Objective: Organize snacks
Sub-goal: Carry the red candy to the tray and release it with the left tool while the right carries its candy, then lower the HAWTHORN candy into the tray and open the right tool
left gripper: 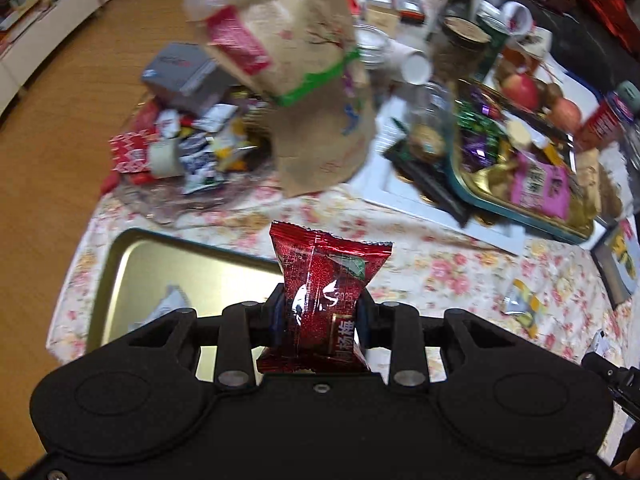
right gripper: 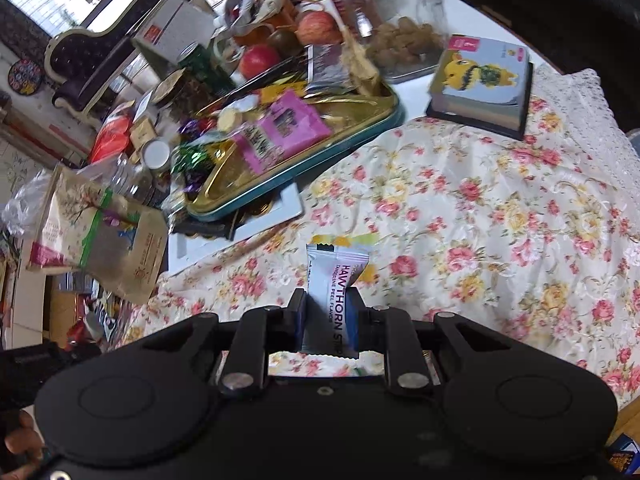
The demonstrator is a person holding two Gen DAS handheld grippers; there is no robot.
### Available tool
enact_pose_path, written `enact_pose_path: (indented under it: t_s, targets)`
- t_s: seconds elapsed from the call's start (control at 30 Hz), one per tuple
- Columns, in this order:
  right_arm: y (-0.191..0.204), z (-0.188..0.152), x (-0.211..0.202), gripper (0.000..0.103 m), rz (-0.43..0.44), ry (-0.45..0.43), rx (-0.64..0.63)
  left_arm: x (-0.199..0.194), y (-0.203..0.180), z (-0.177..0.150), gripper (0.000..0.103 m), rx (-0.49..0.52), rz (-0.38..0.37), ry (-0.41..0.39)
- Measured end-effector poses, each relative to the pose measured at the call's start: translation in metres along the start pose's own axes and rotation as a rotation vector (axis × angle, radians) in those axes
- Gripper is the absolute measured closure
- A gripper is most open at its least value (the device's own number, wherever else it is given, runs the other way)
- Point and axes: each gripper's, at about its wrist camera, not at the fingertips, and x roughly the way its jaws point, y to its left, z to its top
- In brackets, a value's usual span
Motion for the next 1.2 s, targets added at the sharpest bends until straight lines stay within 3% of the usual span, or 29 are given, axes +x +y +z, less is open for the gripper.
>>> enact_pose_path:
  t_s: [0.3, 0.6, 0.77, 0.97, 1.2]
  targets:
    - [0.072, -0.037, 0.021, 0.082, 0.043, 0.058, -0.176, 0.004, 0.064, -0.005, 0.061, 0.018, 0.086, 0.042]
    - [0.126, -0.083, 0.043, 0.082, 0.085, 0.154, -0.319, 0.029, 0.101, -0.024, 0.061, 0.020, 0.004, 0.196]
    - [0.147, -0.105, 0.048, 0.081, 0.114, 0.191, -0.384, 0.022, 0.106, -0.031, 0.057, 0.059, 0.029, 0.161]
    - [0.158, -0.120, 0.054, 0.080, 0.181, 0.261, -0.406, 0.021, 0.111, -0.025, 0.056, 0.008, 0.024, 0.158]
    - [0.171, -0.126, 0.043, 0.079, 0.238, 0.243, -0.461, 0.026, 0.103, -0.028, 0.056, 0.023, 0.023, 0.174]
